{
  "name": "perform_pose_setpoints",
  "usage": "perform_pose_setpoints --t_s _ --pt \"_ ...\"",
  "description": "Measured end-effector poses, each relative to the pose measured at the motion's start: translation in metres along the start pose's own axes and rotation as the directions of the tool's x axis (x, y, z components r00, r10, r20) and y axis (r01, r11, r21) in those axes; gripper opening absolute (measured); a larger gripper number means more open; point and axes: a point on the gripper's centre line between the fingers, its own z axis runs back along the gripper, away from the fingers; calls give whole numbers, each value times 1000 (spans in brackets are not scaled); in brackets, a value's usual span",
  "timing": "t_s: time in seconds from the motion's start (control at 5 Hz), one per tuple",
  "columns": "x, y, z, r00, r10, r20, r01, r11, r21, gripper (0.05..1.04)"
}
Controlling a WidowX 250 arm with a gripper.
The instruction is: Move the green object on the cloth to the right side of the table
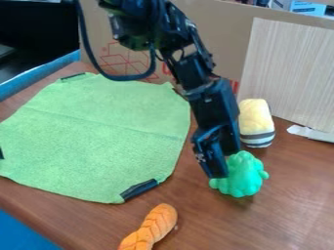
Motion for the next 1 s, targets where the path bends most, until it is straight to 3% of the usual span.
perform_pose_setpoints --t_s 0.4,0.6,0.8,1.0 --pt "6 -12 53 996 -29 89 22 997 72 1001" --pt "-2 -27 81 1000 -13 7 12 998 69 1001" --pt "-19 -44 125 965 131 -228 -87 977 196 1001" --pt "-30 -62 154 853 258 -455 -186 963 197 1001"
